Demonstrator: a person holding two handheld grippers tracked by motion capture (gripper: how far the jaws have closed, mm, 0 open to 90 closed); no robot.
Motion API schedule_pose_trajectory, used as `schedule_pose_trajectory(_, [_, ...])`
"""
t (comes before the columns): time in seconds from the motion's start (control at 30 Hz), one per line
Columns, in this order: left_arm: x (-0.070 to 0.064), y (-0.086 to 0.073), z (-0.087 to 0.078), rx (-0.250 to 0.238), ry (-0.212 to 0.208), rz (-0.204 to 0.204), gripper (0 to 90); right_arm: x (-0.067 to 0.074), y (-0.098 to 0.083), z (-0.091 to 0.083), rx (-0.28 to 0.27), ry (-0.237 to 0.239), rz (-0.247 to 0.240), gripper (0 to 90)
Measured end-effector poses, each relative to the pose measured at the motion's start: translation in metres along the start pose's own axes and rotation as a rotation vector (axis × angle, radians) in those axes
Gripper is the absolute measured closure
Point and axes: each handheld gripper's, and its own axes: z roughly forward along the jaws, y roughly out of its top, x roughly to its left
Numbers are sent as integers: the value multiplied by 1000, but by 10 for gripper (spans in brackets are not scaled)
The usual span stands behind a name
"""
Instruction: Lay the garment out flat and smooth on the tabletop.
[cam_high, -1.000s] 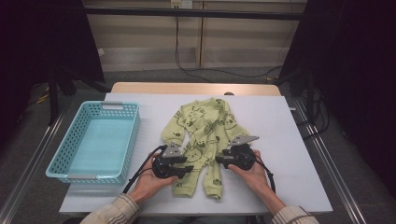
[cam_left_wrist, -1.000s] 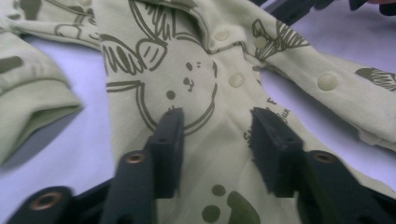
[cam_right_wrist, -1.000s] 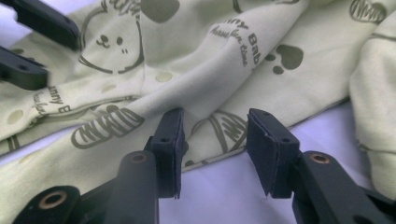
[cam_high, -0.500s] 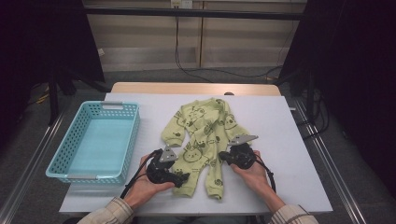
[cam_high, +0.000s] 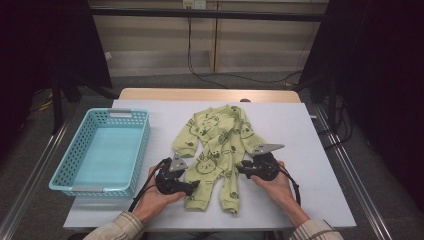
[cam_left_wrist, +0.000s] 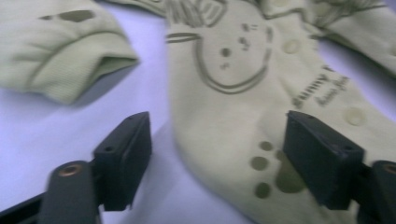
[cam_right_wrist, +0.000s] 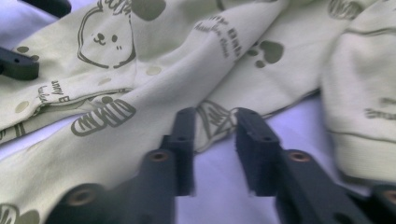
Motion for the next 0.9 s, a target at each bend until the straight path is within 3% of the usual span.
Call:
schedule_pose_trajectory(0.03, [0, 0, -1, 21, 21, -8, 198, 2, 0, 2, 11, -6, 4, 596])
schedule_pose_trajectory(0.13, [0, 0, 0, 22, 35, -9, 151, 7, 0, 8, 13, 0, 11, 507])
schedule_pose_trajectory(0.27, [0, 0, 1, 25, 29, -7, 127, 17, 0, 11, 25, -66, -32, 513])
schedule_pose_trajectory(0.33, [0, 0, 1, 26, 32, -7, 124, 18, -1, 11, 17, -64, -39, 607])
schedule_pose_trajectory(0.4, [-1, 1, 0, 32, 34, 0, 124, 21, -1, 10, 11, -48, -38, 800])
schedule_pose_trajectory(0.43, [0, 1, 0, 43, 31, 2, 125, 23, -1, 11, 11, -45, -41, 852])
schedule_pose_trajectory(0.5, [0, 1, 0, 35, 30, -2, 125, 24, 1, 11, 20, -45, -50, 871])
schedule_pose_trajectory(0.67, [-1, 1, 1, 21, 29, -4, 164, 14, 4, 0, 10, -39, -4, 877])
schedule_pose_trajectory(0.9, [-1, 1, 1, 23, 30, -5, 166, -12, 4, -30, -45, -95, 40, 876])
